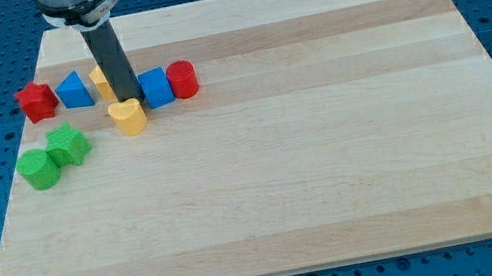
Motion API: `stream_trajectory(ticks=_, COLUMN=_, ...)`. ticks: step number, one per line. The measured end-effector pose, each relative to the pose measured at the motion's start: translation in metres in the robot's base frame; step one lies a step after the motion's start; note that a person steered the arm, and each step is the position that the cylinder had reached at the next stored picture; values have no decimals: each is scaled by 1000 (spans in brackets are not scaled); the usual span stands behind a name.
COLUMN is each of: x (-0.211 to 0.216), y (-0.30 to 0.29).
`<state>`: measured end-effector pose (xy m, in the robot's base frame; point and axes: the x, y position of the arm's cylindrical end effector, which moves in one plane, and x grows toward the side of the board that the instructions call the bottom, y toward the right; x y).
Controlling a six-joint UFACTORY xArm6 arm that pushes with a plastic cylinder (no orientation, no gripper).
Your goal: Move blue cube to the top left side of the board
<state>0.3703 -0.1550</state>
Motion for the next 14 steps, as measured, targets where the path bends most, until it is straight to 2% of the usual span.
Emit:
stream_trajectory(ticks=3, x=22, y=5)
stream_trajectory(ticks=5, x=21, y=60)
stream_trajectory(ticks=6, x=11, y=56)
stream_trajectory(ticks=7, x=0, y=26)
stream_trajectory(ticks=10, x=-64, y=54)
stream_trajectory(ticks=13, x=-94, y=34)
stream_trajectory(ticks=14, x=-96, y=11)
